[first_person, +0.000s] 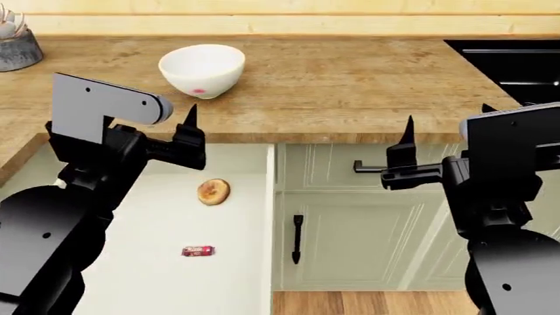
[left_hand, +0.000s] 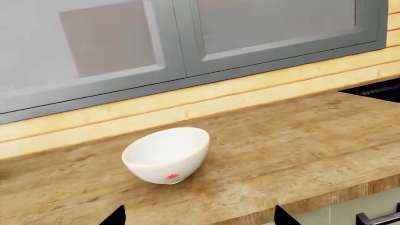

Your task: Place the bar in the bowl and close the drawer.

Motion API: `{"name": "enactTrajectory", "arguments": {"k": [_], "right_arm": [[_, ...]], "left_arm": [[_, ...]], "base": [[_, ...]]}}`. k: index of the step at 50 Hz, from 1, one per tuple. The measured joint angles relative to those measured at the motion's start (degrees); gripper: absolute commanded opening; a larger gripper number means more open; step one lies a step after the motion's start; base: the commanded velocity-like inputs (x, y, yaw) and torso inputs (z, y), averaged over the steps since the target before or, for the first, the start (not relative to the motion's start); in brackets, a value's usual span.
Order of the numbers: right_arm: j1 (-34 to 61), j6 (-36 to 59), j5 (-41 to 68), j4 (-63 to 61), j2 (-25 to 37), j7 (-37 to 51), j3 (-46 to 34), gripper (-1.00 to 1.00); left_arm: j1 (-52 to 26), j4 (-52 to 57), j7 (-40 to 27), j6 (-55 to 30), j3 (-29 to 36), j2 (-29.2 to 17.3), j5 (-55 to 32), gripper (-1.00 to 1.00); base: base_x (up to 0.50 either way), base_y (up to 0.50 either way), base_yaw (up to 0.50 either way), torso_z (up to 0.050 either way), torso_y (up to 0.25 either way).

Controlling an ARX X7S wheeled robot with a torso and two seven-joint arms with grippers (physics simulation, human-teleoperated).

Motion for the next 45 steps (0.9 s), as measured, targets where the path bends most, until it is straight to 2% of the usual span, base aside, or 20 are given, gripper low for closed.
{"name": "enactTrajectory", "arguments": {"k": [14,21,28,39,45], "right_arm": [[9.03,8.04,-2.39,-0.59,2.10,-3.15,-1.24,1.00],[13.63,9.77,-23.31,1.83,-0.58,-19.66,-5.75,1.00],[16.30,10.08,-38.98,3.68,-3.16,-32.16,-8.42,1.00],[17.54,9.13,-49.83,5.15,-5.61,-41.03,-9.42,1.00],[17.31,7.86,-51.96,5.70,-6.68,-42.60,-8.76,1.00]], "left_arm": [[-7.49,-1.82,-0.75,-3.59,-2.39,0.16,-0.77,1.00],[-10.45,-3.20,-0.92,-4.13,-2.58,-0.49,-0.74,1.00],[-11.93,-3.95,-1.01,-4.18,-2.71,-0.99,-0.80,1.00],[-12.72,-4.56,-1.11,-4.02,-2.71,-1.42,-1.00,1.00],[-12.58,-4.92,-1.12,-3.76,-2.61,-1.62,-1.11,1.00]], "base": [[0.00,0.00,0.00,0.000,0.000],[0.05,0.00,0.00,0.000,0.000],[0.42,0.00,0.00,0.000,0.000],[0.43,0.00,0.00,0.000,0.000],[0.00,0.00,0.00,0.000,0.000]]}}
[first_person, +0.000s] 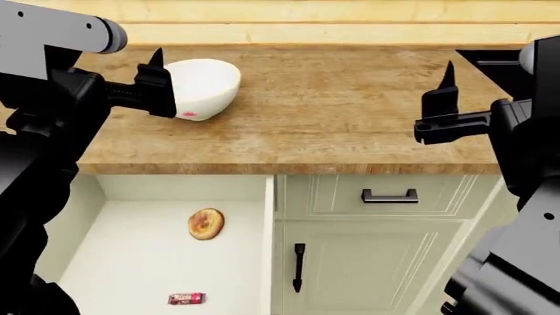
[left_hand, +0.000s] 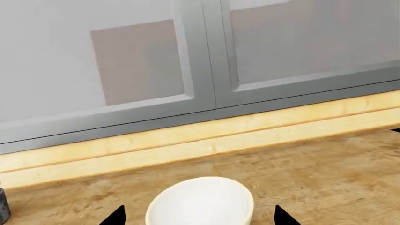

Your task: Place the bar in the bowl and close the drawer.

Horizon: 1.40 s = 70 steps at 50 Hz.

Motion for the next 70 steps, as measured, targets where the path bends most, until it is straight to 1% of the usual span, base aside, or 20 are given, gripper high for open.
{"name": "enactTrajectory", "arguments": {"k": [8,12,28,40,53,70], "right_arm": [[-0.69,-1.65,-1.08,0.44,-1.13,-0.65,1.20,1.00],[-1.31,-2.52,-1.07,0.58,-1.66,-0.62,1.88,1.00],[-5.04,-6.95,1.75,1.51,-4.05,1.26,5.75,1.00],[-6.91,-9.06,3.88,2.32,-5.22,2.72,7.38,1.00],[-8.54,-10.96,6.23,3.31,-6.18,4.46,8.62,1.00],[-11.18,-13.47,9.67,4.29,-7.06,6.98,10.57,1.00]], "left_arm": [[0.69,-0.22,0.47,0.16,0.28,-0.54,-0.49,1.00],[1.08,-0.17,1.69,-0.34,0.55,-1.71,-1.35,1.00],[2.06,-1.63,11.90,-4.50,3.55,-12.96,-7.30,1.00],[5.40,-1.43,18.57,-6.73,6.74,-18.52,-12.90,1.00],[11.28,-1.90,23.48,-6.98,9.50,-22.02,-17.91,1.00],[21.07,-3.44,24.74,-3.26,13.09,-24.63,-18.75,1.00]], "base": [[0.00,0.00,0.00,0.000,0.000],[0.00,0.00,0.00,0.000,0.000],[0.00,0.00,0.00,0.000,0.000],[0.00,0.00,0.00,0.000,0.000],[0.00,0.00,0.00,0.000,0.000],[0.00,0.00,0.00,0.000,0.000]]}}
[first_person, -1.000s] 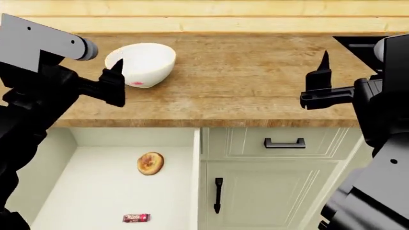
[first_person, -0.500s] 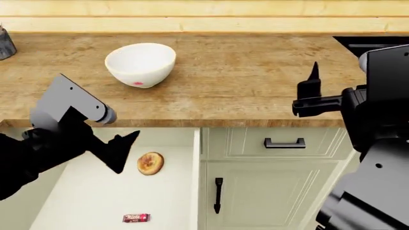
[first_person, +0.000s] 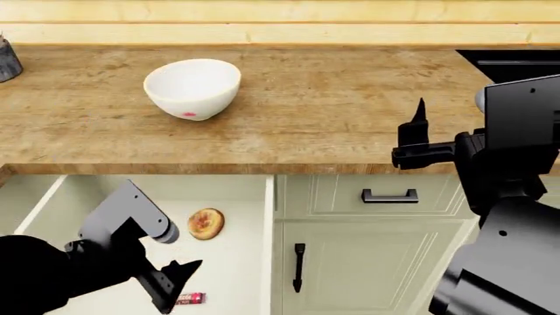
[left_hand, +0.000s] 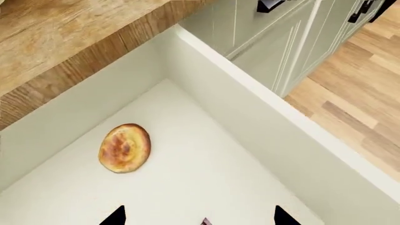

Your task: Place the bar in the bowl and close the drawer.

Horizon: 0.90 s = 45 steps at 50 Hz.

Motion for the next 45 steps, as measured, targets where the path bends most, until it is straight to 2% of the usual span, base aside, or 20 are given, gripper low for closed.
{"name": "enactTrajectory", "arguments": {"k": [13,30,45], "right_arm": [[-1.76,-1.71,2.65,0.90,-0.33,2.09,1.20,1.00],[-3.06,-3.07,5.71,2.10,-0.30,4.44,2.21,1.00],[-3.14,-3.23,7.41,3.09,-0.02,6.10,1.89,1.00]], "left_arm": [[3.17,-1.96,0.37,1.96,4.38,-1.40,1.18,1.00],[-0.90,-8.04,1.80,3.55,13.63,-1.38,4.63,1.00],[-4.99,-17.00,3.58,8.52,20.55,0.39,8.94,1.00]], "base": [[0.00,0.00,0.00,0.000,0.000],[0.00,0.00,0.00,0.000,0.000],[0.00,0.00,0.00,0.000,0.000]]}}
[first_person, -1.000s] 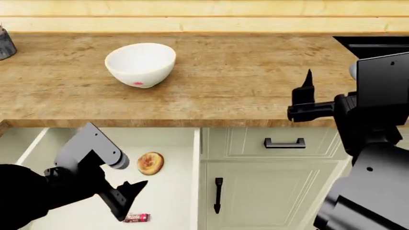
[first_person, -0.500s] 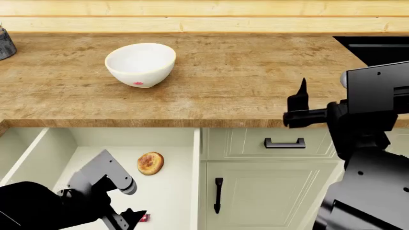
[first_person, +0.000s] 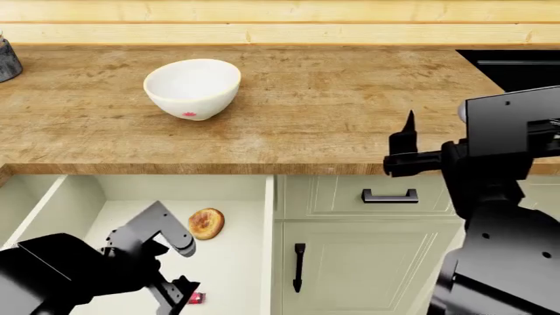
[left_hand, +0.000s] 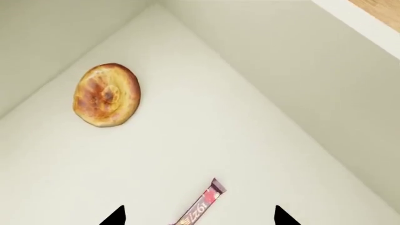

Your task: Place the bar in the bowl and close the drawer.

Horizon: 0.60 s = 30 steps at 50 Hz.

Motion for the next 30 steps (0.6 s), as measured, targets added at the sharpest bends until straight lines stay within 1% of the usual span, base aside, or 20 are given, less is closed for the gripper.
{"name": "enactTrajectory", "arguments": {"k": [12,30], "right_arm": [[-0.43,-0.64,1.55,0.96,0.09,1.39,0.02,1.00],[-1.19,-1.09,3.60,1.38,0.44,3.09,0.10,1.00]], "left_arm": [[-1.30,-7.31,1.18,4.70,4.04,2.33,2.84,1.00],[0.27,-13.96,1.69,10.40,7.43,4.94,5.11,1.00]], "base": [[0.00,0.00,0.00,0.000,0.000],[0.00,0.00,0.00,0.000,0.000]]}}
